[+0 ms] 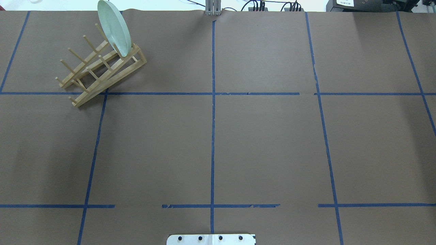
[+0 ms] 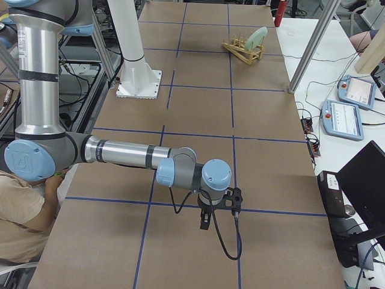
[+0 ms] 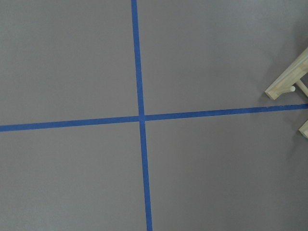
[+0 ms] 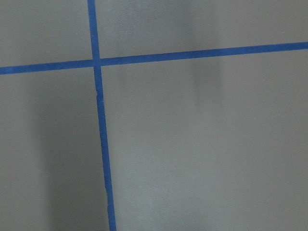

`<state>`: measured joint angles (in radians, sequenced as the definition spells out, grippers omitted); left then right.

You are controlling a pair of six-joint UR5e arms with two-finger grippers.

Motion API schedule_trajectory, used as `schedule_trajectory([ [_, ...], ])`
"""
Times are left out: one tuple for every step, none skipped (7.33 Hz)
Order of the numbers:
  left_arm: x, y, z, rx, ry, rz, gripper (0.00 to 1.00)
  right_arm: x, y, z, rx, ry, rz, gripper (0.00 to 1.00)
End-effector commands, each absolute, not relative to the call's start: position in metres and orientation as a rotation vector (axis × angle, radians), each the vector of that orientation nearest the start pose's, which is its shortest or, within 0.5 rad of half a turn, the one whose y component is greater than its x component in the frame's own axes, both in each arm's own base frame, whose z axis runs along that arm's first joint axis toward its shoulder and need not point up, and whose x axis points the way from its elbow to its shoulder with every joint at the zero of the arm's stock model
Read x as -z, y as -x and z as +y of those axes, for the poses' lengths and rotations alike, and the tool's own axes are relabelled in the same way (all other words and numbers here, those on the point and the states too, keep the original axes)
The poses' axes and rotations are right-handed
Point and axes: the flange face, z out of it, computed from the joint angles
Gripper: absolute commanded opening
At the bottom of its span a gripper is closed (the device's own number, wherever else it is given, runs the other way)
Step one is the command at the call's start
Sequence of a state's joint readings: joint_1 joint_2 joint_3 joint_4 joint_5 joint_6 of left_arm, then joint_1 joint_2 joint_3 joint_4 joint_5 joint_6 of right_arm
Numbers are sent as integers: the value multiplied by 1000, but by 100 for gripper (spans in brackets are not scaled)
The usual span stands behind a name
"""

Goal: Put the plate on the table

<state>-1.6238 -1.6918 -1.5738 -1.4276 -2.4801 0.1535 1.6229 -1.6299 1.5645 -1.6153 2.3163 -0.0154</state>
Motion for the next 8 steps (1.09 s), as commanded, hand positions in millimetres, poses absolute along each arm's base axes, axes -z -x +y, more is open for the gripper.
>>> schedule_trajectory([
  [-632, 82, -508, -132, -187, 921, 100, -696, -90, -454, -76, 80, -748, 100],
  [-628, 80, -504, -162, -283, 945, 100, -697, -89, -453, -77, 82, -748, 100],
  [-611, 77, -507, 41, -210, 1008, 100, -697, -89, -453, -77, 82, -748, 100],
  [-576, 74, -527, 198, -213, 1060, 100, -697, -89, -453, -77, 82, -748, 100],
  [-540, 47, -540, 292, -163, 1167, 100, -697, -89, -453, -77, 82, -748, 100],
  [-492, 12, -564, 390, -113, 1239, 100, -697, -89, -453, -77, 82, -748, 100],
  [-454, -33, -585, 468, -41, 1273, 100, -697, -89, -453, -77, 82, -748, 100],
  [-422, -64, -608, 514, -82, 1264, 100, -697, -89, -453, -77, 82, -748, 100],
])
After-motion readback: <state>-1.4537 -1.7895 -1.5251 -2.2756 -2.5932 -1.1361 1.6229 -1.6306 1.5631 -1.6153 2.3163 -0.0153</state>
